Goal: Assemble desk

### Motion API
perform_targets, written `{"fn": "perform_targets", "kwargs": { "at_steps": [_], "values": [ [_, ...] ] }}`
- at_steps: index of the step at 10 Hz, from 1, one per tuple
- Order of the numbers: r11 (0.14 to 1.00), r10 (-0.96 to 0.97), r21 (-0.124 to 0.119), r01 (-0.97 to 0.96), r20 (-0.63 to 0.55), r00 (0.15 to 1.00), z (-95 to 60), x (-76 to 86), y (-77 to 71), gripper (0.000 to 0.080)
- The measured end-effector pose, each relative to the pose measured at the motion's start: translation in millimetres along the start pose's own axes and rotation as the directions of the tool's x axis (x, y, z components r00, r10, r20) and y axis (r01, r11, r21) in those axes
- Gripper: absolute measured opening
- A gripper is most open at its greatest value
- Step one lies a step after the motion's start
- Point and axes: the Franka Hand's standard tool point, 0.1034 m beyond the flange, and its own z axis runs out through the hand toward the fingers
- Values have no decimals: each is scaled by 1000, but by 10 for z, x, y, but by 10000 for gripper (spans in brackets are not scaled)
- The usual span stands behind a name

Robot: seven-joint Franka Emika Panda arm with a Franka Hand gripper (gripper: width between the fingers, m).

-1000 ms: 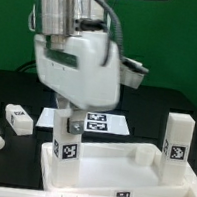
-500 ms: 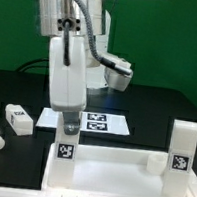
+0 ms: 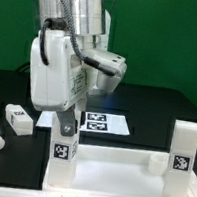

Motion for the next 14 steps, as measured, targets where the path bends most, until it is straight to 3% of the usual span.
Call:
{"fn": "perform_targets", "kwargs": {
  "at_steps": [1, 2, 3, 5, 7, 8, 9, 10, 11, 12, 13, 14],
  "values": [
    [986, -168, -11, 168, 2, 986, -1, 29, 14, 565],
    [932, -363, -24, 363, 7, 932, -5, 52, 28, 565],
    [855, -516, -49, 517, 23, 856, -7, 49, 60, 632],
    [813, -581, -44, 581, 20, 814, -8, 58, 51, 644],
    [702, -710, -41, 711, 27, 703, -8, 61, 51, 649],
    [438, -897, -83, 895, 29, 441, 5, 101, 52, 649],
    [389, -919, -85, 917, 31, 393, 11, 98, 38, 649],
    [415, -908, -85, 906, 29, 418, 10, 100, 38, 649],
    [429, -901, -85, 899, 28, 433, 11, 98, 39, 559],
    [486, -872, -87, 869, 22, 490, 12, 97, 39, 379],
    [535, -842, -87, 840, 18, 539, 13, 95, 39, 379],
    [601, -797, -88, 794, 11, 604, 13, 90, 39, 284]
  ]
}}
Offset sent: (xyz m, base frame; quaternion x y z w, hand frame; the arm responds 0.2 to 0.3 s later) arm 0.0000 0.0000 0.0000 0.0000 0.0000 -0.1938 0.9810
